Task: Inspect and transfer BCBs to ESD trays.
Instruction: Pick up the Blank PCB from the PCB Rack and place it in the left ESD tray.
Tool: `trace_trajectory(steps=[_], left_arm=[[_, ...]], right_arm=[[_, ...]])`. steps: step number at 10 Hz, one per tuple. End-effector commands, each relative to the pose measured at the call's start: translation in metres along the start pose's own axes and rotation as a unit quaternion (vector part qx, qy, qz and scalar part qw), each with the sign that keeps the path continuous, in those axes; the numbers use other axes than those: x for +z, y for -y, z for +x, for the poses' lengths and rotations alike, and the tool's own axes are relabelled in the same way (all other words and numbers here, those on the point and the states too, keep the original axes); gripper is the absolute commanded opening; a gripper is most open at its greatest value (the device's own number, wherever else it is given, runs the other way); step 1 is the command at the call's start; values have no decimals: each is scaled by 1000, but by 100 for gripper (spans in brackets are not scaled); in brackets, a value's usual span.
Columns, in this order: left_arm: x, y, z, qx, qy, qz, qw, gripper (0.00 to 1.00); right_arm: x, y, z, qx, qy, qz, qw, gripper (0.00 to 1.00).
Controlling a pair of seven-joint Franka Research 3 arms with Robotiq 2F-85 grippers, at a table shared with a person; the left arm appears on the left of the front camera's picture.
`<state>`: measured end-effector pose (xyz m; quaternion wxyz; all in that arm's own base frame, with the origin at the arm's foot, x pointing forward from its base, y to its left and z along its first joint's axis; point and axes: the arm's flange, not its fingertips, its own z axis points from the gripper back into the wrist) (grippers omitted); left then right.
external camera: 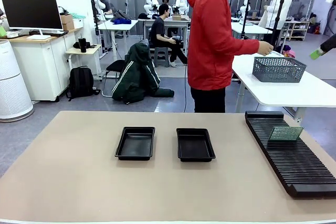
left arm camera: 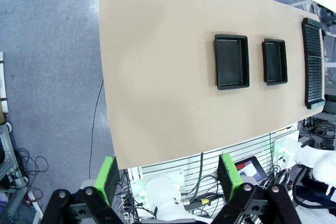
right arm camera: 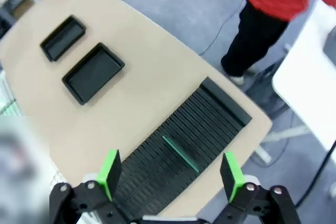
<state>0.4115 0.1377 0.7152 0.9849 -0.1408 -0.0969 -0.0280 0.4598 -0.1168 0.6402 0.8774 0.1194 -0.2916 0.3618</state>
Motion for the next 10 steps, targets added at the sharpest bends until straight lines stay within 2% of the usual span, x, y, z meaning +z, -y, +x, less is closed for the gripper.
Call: trace_trajectory(steps=[1,3,5,8,10], left_arm=[[0,0,0,1,-1,1,1000,100],[0,0,0,1,-1,1,1000,100],[0,0,0,1,-1,1,1000,100],[0,0,0,1,-1,1,1000,100],[0,0,0,1,-1,1,1000,100]], right_arm=[[-26,-13,-8,95,15,2,995,100],[-45,-22,-8,191,18,-23,981,100],[-73,-25,-13,264,-18,-2,964,100],[-103,-25,-24,327,-44,9,944,100],[-121,-28,-36,360,-83,28,929,100]])
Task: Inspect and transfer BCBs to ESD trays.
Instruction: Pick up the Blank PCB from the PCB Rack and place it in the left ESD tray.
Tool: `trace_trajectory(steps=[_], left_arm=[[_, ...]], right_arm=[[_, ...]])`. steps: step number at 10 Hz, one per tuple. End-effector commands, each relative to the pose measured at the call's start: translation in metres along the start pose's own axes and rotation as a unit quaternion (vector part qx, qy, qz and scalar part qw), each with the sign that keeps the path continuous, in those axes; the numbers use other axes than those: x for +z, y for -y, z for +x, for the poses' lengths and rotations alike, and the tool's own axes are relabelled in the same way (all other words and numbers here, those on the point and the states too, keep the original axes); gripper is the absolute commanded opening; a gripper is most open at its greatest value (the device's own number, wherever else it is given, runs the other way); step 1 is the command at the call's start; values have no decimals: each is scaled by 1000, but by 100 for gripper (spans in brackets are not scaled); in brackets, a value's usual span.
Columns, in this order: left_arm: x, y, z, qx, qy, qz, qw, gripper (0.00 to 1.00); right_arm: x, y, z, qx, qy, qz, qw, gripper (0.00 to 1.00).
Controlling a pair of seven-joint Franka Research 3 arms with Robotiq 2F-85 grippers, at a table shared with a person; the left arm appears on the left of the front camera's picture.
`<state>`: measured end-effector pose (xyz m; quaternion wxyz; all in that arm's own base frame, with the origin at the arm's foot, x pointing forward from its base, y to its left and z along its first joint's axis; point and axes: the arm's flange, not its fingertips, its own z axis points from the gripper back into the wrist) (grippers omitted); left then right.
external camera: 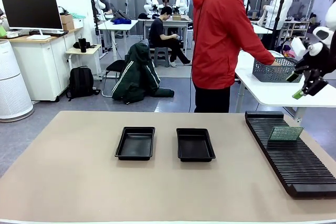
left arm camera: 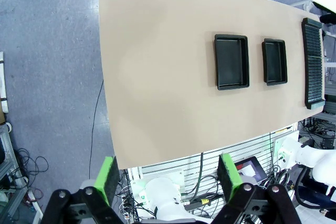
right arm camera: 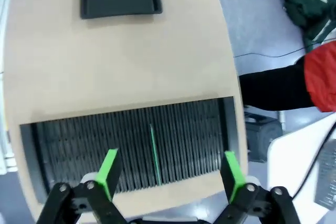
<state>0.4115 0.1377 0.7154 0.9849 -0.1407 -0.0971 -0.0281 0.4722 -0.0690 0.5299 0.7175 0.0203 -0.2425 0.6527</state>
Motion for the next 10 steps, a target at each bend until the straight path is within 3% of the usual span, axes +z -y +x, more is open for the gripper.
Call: trace_trajectory(steps=[1,5,10], left_arm=[[0,0,0,1,-1,1,1000,100],[0,0,0,1,-1,1,1000,100],[0,0,0,1,-1,1,1000,100]], right_arm=[[-18,-8,-3,39,-42,10,998,100],[-54,-16,-13,80,-102,35,991,100],[-87,-20,-35,75,-125,54,988,100]])
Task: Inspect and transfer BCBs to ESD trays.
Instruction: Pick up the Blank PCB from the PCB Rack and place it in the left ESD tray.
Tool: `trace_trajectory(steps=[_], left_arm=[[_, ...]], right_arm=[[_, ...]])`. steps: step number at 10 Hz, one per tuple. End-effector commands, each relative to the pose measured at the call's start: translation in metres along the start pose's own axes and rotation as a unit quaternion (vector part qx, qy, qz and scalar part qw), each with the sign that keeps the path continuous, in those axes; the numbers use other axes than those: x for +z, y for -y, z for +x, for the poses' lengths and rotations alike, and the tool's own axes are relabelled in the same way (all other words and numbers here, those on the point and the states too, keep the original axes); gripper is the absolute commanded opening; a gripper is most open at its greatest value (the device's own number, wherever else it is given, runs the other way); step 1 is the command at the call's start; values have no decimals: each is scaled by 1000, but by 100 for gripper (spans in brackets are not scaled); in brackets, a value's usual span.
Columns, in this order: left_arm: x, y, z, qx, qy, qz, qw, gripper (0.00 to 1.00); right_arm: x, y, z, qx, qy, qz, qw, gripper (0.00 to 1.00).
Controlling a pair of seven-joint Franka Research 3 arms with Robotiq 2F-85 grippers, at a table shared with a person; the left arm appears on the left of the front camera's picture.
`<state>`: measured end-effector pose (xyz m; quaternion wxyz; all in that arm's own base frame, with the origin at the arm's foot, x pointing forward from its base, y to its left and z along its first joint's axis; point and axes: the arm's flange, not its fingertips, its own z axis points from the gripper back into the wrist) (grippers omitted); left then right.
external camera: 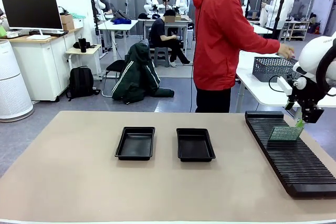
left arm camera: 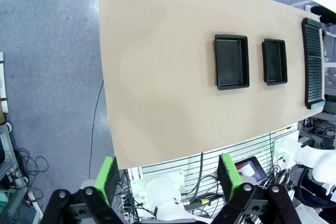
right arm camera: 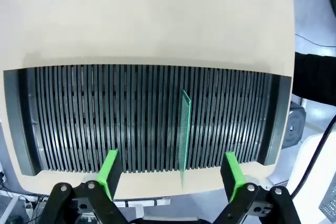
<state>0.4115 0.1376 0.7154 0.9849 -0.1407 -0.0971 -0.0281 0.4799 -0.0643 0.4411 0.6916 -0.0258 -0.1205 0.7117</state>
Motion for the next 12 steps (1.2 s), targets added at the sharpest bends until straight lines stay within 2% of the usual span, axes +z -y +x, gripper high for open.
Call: trace_trajectory(steps=[1,6,11,12], left_arm=[[0,0,0,1,-1,1,1000,100],[0,0,0,1,-1,1,1000,100],[0,0,0,1,-1,1,1000,100],[0,0,0,1,-1,1,1000,100]], right_arm=[[-13,-1,-8,4,-15,-5,1000,100],[-42,0,-13,5,-22,-4,1000,100],[-64,-2,-21,-16,-32,-13,999,100],[-61,-2,-19,-41,-30,-18,999,100]])
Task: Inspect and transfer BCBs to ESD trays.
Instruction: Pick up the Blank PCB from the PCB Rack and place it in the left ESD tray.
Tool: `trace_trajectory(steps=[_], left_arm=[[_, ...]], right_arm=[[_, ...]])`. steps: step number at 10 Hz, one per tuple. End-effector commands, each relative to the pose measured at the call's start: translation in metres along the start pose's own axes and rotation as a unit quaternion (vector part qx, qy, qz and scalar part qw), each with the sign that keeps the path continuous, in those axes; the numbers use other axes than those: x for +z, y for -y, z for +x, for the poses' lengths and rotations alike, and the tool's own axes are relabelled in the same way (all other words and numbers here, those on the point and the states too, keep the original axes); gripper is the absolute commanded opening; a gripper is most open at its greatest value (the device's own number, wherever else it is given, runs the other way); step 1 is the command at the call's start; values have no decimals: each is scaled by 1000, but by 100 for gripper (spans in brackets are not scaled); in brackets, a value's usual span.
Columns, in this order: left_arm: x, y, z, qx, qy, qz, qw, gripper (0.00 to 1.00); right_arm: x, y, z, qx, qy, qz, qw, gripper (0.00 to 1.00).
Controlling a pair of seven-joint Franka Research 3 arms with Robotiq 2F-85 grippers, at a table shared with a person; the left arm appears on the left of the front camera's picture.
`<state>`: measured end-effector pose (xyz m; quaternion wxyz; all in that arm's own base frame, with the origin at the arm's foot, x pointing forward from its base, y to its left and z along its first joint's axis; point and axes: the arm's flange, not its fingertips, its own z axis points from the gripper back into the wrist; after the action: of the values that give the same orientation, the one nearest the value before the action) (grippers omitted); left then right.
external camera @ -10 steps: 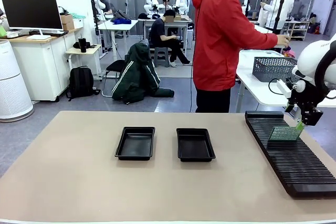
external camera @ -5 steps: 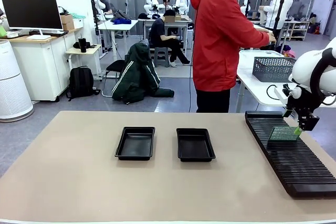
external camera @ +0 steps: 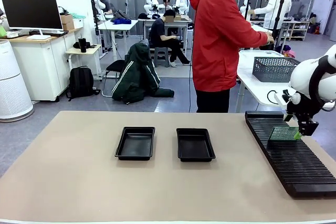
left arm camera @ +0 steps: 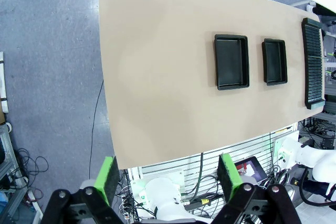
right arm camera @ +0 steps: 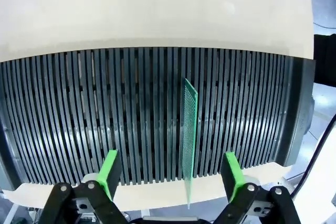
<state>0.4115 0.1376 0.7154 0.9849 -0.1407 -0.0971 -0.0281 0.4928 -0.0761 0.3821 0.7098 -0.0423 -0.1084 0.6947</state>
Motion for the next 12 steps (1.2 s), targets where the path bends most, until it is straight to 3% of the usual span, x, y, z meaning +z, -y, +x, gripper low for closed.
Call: trace_trajectory(steps=[1,9,11,12], left_arm=[[0,0,0,1,-1,1,1000,100],[0,0,0,1,-1,1,1000,100],[0,0,0,1,-1,1,1000,100],[0,0,0,1,-1,1,1000,100]], right_arm=[[1,-1,1,7,1,3,1000,100],[-5,3,-2,-1,3,-20,1000,100],[-9,5,0,11,-10,-33,999,90],[-12,5,1,14,-12,-35,999,80]])
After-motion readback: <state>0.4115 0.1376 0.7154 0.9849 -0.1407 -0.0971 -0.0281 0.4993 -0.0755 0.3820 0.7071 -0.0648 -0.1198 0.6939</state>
